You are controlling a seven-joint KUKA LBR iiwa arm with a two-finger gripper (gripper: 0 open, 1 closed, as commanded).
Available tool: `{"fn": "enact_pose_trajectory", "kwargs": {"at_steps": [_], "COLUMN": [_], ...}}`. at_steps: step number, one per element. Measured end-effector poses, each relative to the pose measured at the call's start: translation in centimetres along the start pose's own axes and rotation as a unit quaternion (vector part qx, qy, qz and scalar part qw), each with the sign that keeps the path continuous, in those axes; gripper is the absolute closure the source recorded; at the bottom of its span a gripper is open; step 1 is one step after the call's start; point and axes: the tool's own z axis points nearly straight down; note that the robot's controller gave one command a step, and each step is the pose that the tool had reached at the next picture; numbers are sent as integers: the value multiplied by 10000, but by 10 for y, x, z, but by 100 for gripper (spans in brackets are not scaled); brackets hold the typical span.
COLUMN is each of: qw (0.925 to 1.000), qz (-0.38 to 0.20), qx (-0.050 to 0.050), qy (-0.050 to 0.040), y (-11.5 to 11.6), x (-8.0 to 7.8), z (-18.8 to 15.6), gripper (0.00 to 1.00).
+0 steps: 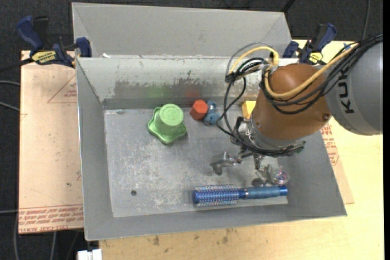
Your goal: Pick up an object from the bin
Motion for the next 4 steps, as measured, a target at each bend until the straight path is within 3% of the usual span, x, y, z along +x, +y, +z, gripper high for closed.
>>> {"fn": "enact_pose_trajectory", "kwargs": {"at_steps": [1, 2, 3, 4], "qw": [9993, 9978, 9991, 9998], "qz": [-363, 656, 432, 210], "qx": [62, 46, -17, 28], "qy": [-25, -29, 18, -14], "y": [45, -41, 47, 34], "x": [-18, -71, -33, -40], "z": [36, 3, 23, -14], "gripper": [0, 0, 0, 0]}}
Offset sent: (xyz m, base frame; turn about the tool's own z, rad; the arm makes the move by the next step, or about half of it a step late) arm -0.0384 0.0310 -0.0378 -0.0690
